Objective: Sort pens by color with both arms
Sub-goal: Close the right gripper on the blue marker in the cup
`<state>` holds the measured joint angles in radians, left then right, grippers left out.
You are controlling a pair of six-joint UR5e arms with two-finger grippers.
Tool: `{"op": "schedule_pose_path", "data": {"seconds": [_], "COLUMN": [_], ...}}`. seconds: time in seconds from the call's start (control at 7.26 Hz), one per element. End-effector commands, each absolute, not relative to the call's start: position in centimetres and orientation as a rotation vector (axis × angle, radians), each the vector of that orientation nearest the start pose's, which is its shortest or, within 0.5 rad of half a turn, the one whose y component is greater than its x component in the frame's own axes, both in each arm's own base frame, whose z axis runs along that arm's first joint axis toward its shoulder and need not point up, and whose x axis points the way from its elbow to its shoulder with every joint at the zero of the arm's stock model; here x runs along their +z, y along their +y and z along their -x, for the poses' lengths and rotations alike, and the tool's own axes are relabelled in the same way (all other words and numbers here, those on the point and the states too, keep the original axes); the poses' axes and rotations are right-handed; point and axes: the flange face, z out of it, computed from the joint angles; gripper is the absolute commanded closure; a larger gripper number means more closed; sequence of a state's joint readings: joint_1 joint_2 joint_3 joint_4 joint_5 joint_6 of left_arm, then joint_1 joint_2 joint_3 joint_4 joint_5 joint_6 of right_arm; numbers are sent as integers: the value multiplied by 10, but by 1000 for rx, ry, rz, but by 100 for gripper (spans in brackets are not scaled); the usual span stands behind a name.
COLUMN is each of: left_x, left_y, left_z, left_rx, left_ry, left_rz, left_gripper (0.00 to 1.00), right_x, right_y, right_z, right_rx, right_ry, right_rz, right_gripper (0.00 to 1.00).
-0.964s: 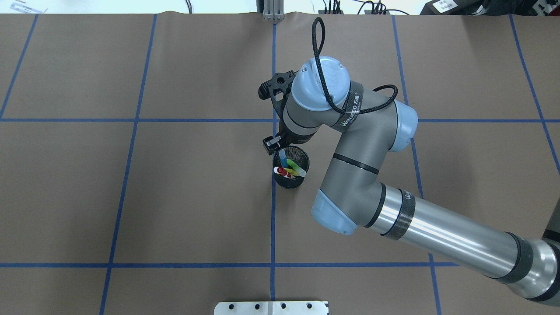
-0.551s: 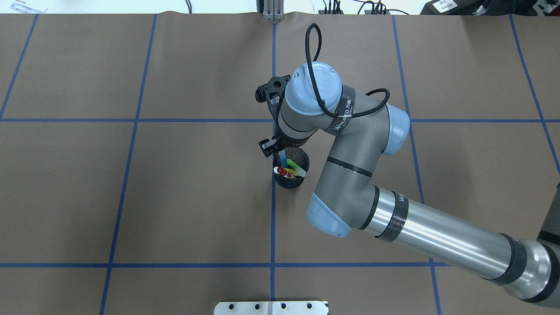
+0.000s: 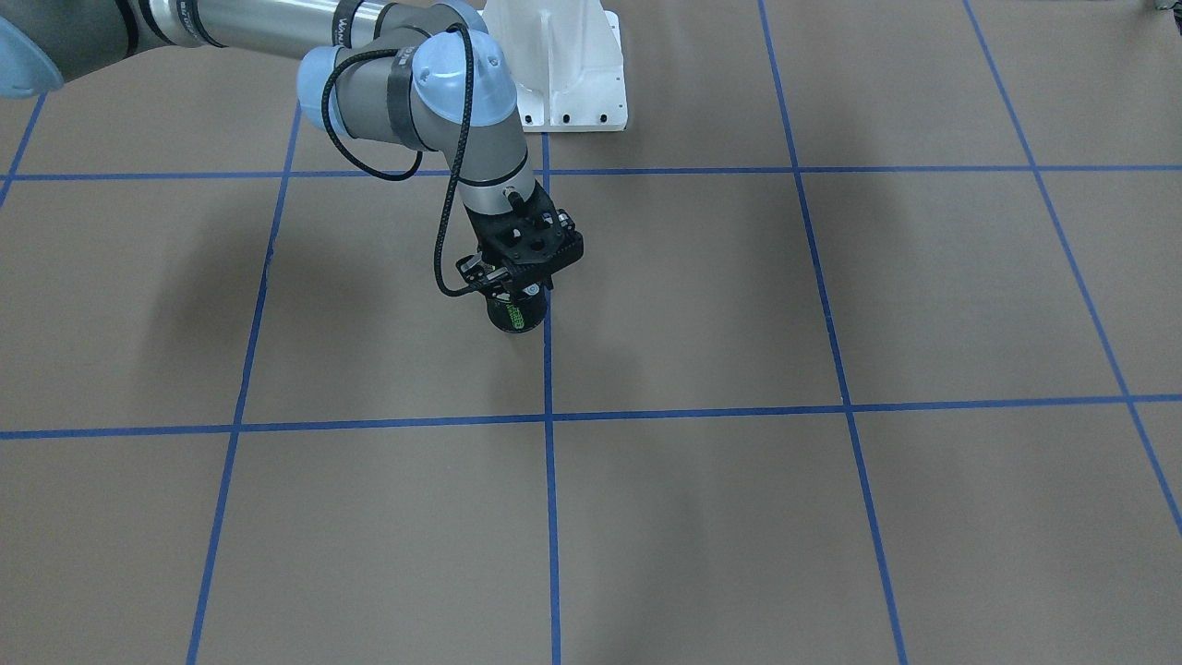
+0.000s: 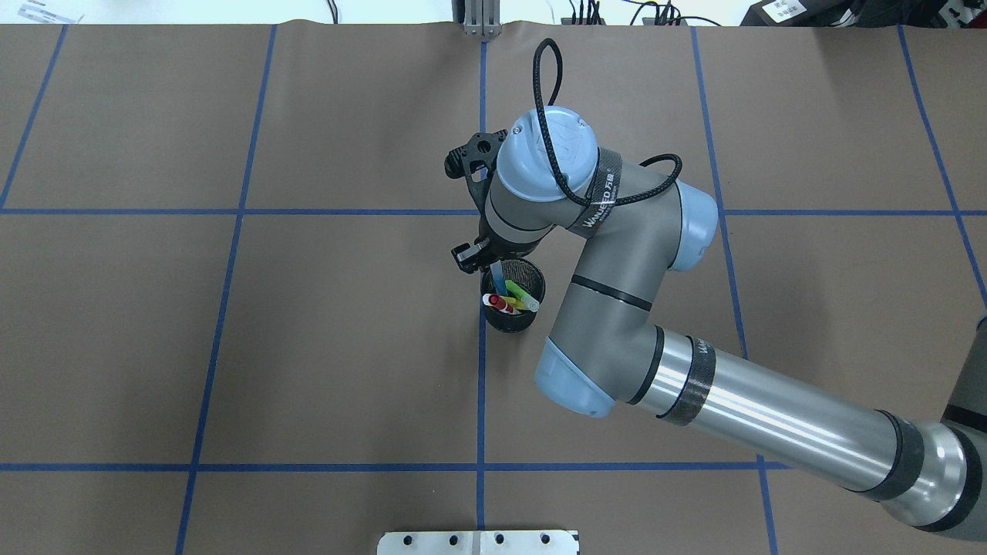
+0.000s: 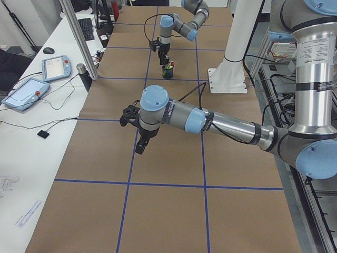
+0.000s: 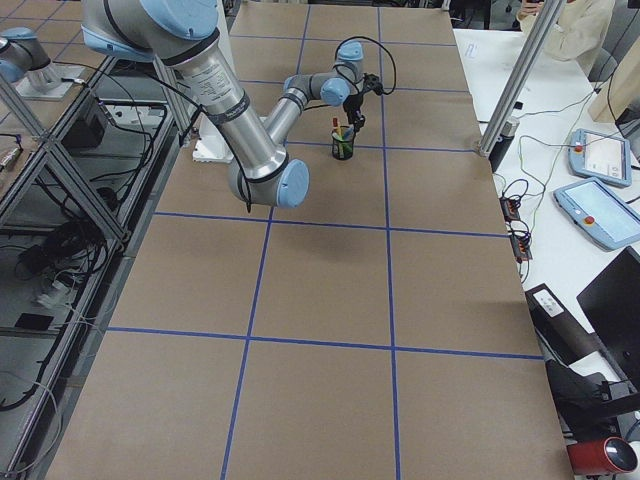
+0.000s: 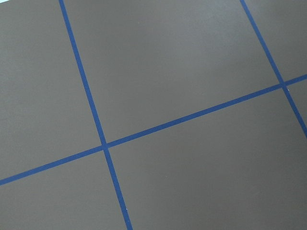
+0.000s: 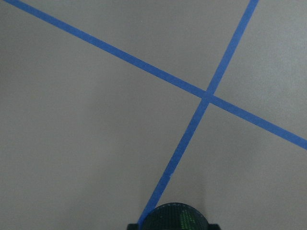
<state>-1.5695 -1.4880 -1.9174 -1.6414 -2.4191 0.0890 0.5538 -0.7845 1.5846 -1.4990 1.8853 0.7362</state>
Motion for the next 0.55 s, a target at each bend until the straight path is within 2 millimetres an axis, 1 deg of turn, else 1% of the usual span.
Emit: {"op": "schedule_pose_path", "data": {"seconds": [0.0, 0.41], "left_x": [513, 513], "left_y": [-459, -459], "left_z": [58, 58], "left_rx": [228, 226], "left_ry": [827, 827], "left_rz": [-352, -351], "left_gripper": [0, 0], "right_x": [168, 170], "right_y": [-461, -462], "right_z": [551, 552], "right_rx": [-397, -397], "right_ry": [-854, -852], "right_rz": [-326, -323], "right_gripper": [57, 60]}}
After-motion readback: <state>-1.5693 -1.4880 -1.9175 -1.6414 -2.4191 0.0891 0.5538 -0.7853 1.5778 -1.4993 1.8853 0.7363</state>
